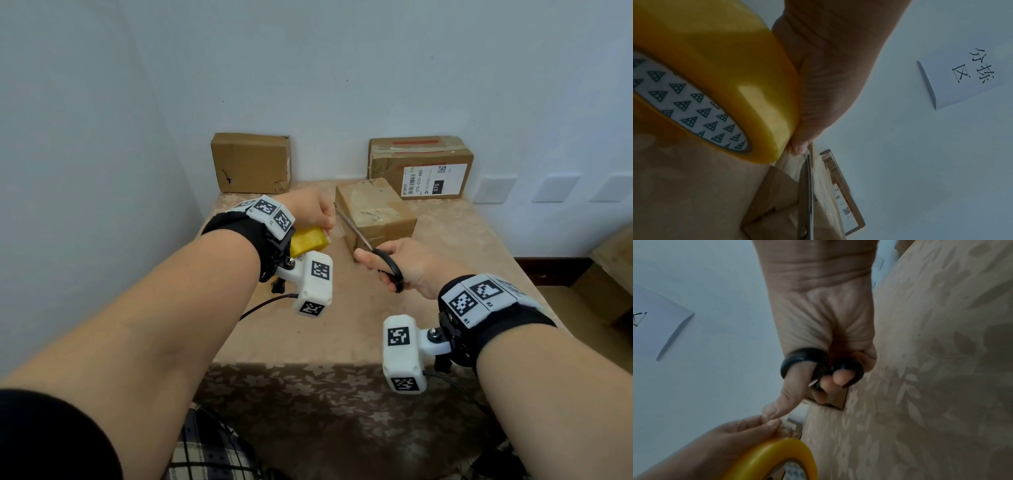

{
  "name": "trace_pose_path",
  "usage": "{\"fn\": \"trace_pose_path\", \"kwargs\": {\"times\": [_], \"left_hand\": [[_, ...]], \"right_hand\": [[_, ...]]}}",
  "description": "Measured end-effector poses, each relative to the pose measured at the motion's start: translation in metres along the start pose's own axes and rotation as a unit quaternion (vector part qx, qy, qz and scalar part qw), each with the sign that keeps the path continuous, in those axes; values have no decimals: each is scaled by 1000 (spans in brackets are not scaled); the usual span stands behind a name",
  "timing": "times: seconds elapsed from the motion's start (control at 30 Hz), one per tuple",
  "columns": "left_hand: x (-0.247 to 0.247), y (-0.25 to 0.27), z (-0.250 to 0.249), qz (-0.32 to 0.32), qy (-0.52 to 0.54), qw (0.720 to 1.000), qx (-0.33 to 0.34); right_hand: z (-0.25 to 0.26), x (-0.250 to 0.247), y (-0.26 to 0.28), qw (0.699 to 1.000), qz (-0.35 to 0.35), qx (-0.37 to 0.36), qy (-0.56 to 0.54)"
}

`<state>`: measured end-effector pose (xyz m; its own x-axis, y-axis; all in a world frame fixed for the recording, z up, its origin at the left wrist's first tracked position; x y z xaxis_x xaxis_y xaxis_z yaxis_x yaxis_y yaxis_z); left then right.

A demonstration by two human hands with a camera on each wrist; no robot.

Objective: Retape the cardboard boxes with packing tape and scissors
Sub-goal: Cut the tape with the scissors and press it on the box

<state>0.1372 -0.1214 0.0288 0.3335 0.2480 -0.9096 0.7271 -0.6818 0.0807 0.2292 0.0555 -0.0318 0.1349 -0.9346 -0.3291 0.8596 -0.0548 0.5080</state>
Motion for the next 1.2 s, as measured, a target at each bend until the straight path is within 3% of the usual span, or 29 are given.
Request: {"fn": "trace_pose_path", "kwargs": {"times": [0.1, 0.2, 0.33, 0.47, 0.53, 0.57, 0.63, 0.7, 0.77, 0.87, 1.03, 1.2], "left_hand": [[-3, 6, 7, -37, 24, 999, -3], [-4, 14, 15, -80, 47, 996, 4], [0, 24, 19, -125, 79, 989, 9], [5, 31, 16, -148, 100, 984, 24], [7, 34, 14, -147, 94, 984, 29], [9, 35, 14, -150, 96, 984, 33], [12, 37, 11, -155, 108, 981, 50], [14, 38, 10, -153, 117, 979, 68], [15, 40, 10, -145, 124, 978, 78], [13, 44, 12, -131, 116, 981, 79], [8, 45, 11, -140, 48, 988, 37], [10, 45, 11, -138, -5, 990, -22]], "right_hand": [[-3, -6, 4, 999, 3, 26, 20], [-2, -13, 2, 982, -24, 41, 183], [-1, -2, -8, 916, -55, 33, 395], [10, 14, -3, 847, -78, 46, 524], [24, 17, -1, 821, -149, 11, 551], [32, 17, -1, 827, -202, -28, 523], [48, 18, 1, 896, -229, -118, 361], [58, 26, 4, 963, -131, -155, 180], [59, 35, 1, 985, -71, -135, 86], [58, 46, -11, 986, -90, -142, 6], [62, 54, -19, 965, -180, -185, 45], [59, 54, -15, 946, -183, -265, 45]]}}
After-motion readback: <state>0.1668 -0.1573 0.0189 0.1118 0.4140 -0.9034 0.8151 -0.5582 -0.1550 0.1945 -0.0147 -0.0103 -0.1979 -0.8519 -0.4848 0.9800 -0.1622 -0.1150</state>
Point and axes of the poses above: each hand's wrist, its own y-axis away from the middle knuckle, its own x-axis out of the palm, z = x × y, the point moved 1 cm from there along -y, towards the middle knuckle, and after that the axes turned 15 degrees about x, right-handed, at the moved point
